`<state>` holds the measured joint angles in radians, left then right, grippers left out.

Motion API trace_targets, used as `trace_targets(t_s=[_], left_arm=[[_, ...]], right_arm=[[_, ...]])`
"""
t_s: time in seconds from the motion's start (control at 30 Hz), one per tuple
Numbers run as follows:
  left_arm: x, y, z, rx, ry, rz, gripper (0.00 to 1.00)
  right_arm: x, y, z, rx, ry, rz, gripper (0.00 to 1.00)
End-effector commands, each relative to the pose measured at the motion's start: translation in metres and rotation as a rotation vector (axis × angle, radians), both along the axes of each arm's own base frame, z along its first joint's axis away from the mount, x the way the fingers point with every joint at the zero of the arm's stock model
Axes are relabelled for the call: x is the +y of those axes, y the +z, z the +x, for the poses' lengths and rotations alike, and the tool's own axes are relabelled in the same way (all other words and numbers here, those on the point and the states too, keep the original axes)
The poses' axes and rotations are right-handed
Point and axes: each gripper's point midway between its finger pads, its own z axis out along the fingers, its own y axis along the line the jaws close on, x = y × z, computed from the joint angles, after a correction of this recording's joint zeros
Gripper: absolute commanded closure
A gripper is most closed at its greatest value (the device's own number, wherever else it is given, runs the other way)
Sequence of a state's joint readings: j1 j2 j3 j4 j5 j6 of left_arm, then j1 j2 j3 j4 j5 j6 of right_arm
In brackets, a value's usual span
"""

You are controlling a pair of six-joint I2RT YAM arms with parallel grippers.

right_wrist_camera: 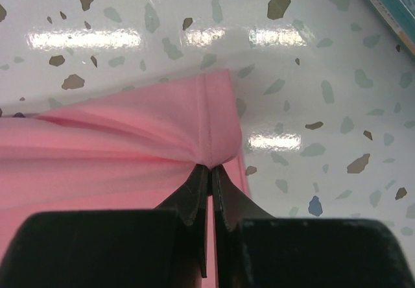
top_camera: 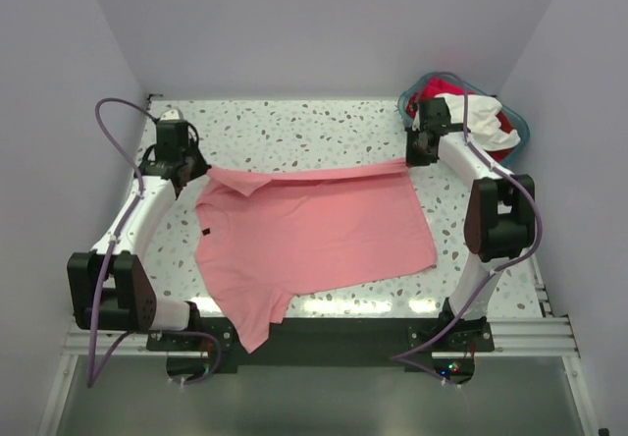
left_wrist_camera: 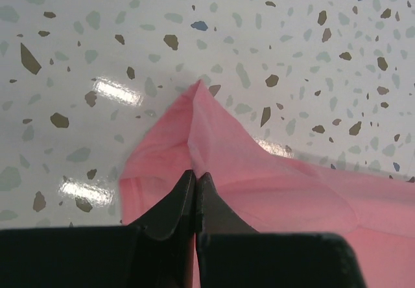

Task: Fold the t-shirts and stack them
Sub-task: Fold the tshirt

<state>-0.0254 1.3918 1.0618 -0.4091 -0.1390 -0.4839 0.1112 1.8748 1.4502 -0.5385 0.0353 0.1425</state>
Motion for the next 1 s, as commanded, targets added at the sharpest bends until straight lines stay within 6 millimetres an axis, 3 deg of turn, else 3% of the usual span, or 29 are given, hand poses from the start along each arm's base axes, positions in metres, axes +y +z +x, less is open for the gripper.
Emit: trace_targets(t_s=[0.0,0.13,0.17,0.27,0.5,0.67,0.83,0.97], left_arm=[[0.011,0.024,-0.006,-0.063,0.073,0.005,1.0],[0.022,0.032,0.004,-0.095,0.097,0.026,1.0],[0.037,0.038,0.01,-0.114,0.137,0.033,1.0],[0.043,0.032,0.028,-0.104,0.148,0.05,1.0],[0.046,0.024,0.075,-0.122,0.127,0.068,1.0],[0.048,0.02,0.094,-0.11,0.117,0.085,1.0],[0.047,0.023,0.086,-0.103,0.126,0.074,1.0],[0.042,0.014,0.061,-0.075,0.14,0.035,1.0]], right_arm=[[-0.004,0.028,0.001,-0.064,-0.016,-0.007,1.0],[0.001,0.028,0.008,-0.083,-0.012,0.02,1.0],[0.002,0.03,0.013,-0.099,-0.01,0.026,1.0],[0.005,0.029,0.026,-0.116,-0.012,0.038,1.0],[0.012,0.032,0.064,-0.166,-0.005,0.054,1.0],[0.011,0.032,0.082,-0.175,0.008,0.033,1.0],[0.011,0.04,0.079,-0.18,0.021,0.029,1.0],[0.011,0.032,0.06,-0.135,0.029,0.033,1.0]])
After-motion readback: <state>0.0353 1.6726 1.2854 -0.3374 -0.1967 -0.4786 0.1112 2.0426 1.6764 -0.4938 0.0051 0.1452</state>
